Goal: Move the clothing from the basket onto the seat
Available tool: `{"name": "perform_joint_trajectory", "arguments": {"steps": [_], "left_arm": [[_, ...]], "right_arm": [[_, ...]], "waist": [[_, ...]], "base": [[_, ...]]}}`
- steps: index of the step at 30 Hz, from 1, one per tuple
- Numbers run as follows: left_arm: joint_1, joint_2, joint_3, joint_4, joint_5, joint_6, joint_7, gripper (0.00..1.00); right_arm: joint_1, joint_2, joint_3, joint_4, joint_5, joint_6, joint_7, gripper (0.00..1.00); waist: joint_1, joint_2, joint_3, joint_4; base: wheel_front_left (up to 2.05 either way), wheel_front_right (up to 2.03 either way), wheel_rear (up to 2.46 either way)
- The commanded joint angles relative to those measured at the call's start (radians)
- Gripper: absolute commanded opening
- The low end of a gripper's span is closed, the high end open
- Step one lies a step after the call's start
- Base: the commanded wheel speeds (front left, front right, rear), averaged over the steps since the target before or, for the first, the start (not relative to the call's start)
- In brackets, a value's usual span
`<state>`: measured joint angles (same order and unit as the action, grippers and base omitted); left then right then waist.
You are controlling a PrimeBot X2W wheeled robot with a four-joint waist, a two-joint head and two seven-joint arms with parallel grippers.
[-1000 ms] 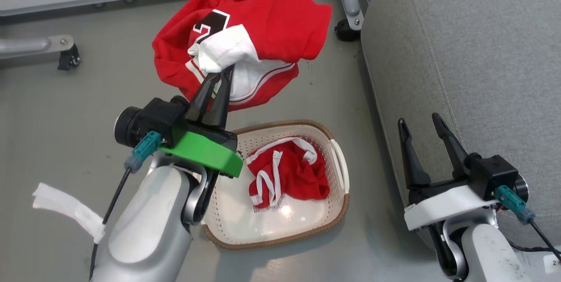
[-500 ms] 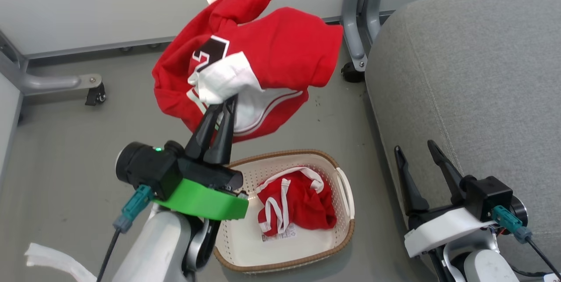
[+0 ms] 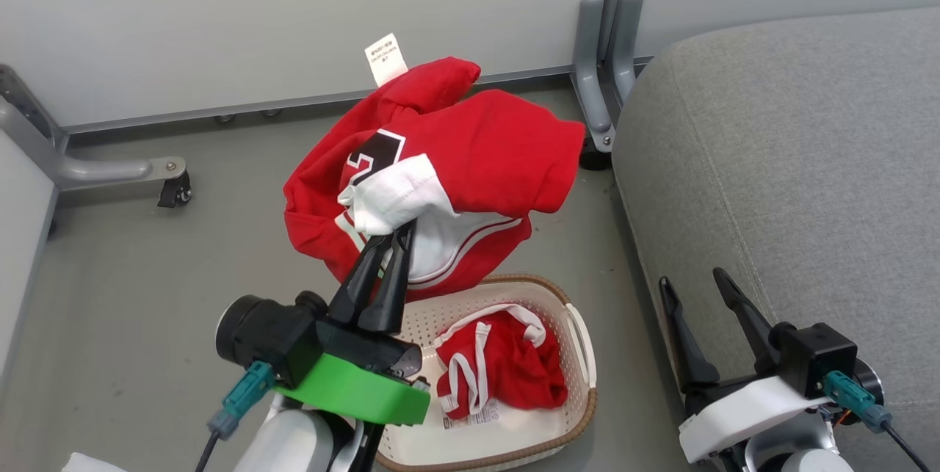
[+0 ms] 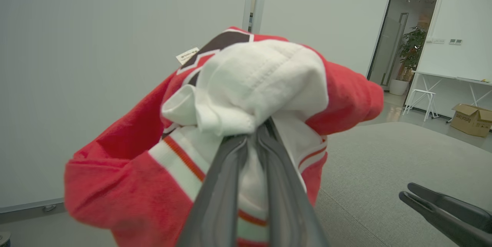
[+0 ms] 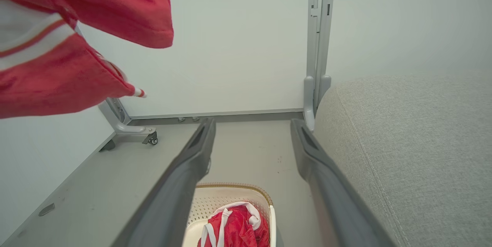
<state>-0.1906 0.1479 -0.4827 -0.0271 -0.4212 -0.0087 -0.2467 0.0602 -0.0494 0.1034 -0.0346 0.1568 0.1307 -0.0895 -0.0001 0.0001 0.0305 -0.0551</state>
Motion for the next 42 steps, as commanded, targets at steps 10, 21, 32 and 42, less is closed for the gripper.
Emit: {"name": "perform_joint_trajectory", "arguments": {"steps": [10, 21, 32, 42], "left_arm": [[0.007, 0.016, -0.006, -0.014, 0.001, 0.006, 0.005, 0.0], [-0.002, 0.022, -0.01, -0.021, -0.004, 0.011, 0.009, 0.0], [-0.023, 0.024, -0.021, -0.024, -0.004, 0.011, 0.015, 0.0], [-0.045, 0.02, -0.042, -0.012, -0.002, -0.001, 0.018, 0.0]], "right_arm": [[0.019, -0.002, 0.006, -0.009, 0.011, 0.0, 0.006, 1.0], [-0.016, -0.024, 0.06, -0.008, 0.012, 0.0, 0.013, 1.0], [-0.235, -0.187, 0.334, 0.031, 0.161, 0.0, 0.033, 1.0], [-0.436, -0.25, 0.546, 0.109, 0.27, 0.0, 0.006, 1.0]], "waist": [[0.0001, -0.0001, -0.003, 0.011], [0.0001, -0.0001, 0.003, 0.014], [0.0001, -0.0001, 0.016, 0.013], [0.0001, -0.0001, 0.025, 0.03]], "base": [[0.0, 0.0, 0.0], [0.0, 0.0, 0.0], [0.0, 0.0, 0.0], [0.0, 0.0, 0.0]]}}
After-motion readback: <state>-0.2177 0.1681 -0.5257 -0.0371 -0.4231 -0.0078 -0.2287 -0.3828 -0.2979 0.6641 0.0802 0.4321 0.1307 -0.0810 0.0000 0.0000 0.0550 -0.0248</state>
